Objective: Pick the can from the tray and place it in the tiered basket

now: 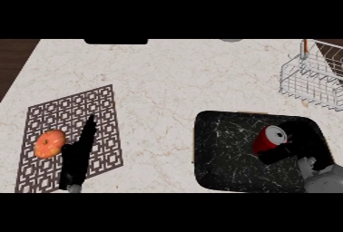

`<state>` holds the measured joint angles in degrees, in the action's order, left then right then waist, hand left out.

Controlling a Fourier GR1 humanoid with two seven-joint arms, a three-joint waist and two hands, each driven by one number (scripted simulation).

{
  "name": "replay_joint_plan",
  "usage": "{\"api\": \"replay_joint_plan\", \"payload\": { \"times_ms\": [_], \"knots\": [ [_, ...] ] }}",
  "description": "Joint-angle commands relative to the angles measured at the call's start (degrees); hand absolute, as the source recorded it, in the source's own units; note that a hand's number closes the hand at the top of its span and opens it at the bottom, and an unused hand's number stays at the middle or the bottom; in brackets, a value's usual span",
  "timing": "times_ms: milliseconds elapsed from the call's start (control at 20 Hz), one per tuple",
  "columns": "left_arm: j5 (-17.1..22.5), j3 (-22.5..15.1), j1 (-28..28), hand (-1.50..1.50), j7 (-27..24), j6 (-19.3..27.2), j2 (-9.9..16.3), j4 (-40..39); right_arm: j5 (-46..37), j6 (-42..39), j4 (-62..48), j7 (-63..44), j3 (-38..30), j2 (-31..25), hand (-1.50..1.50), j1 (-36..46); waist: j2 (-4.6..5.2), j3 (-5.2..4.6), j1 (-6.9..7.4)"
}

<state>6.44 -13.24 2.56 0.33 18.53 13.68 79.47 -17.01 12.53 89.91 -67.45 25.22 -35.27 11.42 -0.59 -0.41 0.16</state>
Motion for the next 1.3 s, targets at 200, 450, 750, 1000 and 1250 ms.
{"api": "replay_joint_plan", "payload": {
  "times_ms": [200,450,750,1000,1250],
  "knots": [
    [0.8,1.61,1.85,0.0,0.22,0.38,-0.06,-0.15,2.96,-9.29,-1.88,33.04,-3.83,-18.6,1.5,-9.92,0.25,0.83,-2.57],
    [0.51,0.99,4.34,0.0,-0.57,0.47,-0.15,1.07,10.91,-9.05,-8.45,55.65,-15.8,-25.8,1.5,-10.91,0.09,0.9,-2.94],
    [0.86,2.94,2.15,0.0,0.2,0.99,0.14,-0.16,27.33,-16.71,-16.65,71.0,-34.52,-31.03,1.5,-11.35,0.03,0.6,-4.02],
    [0.35,2.09,4.4,0.0,-0.14,-0.04,1.04,2.22,30.34,-22.94,-25.34,82.87,-47.38,-39.2,1.5,-13.06,0.05,0.52,-2.72],
    [1.2,3.27,1.39,0.0,-0.63,-2.26,0.27,-1.13,28.98,-28.98,-34.69,89.16,-52.78,-43.01,1.5,-12.13,0.61,0.44,-0.57]
  ]
}}
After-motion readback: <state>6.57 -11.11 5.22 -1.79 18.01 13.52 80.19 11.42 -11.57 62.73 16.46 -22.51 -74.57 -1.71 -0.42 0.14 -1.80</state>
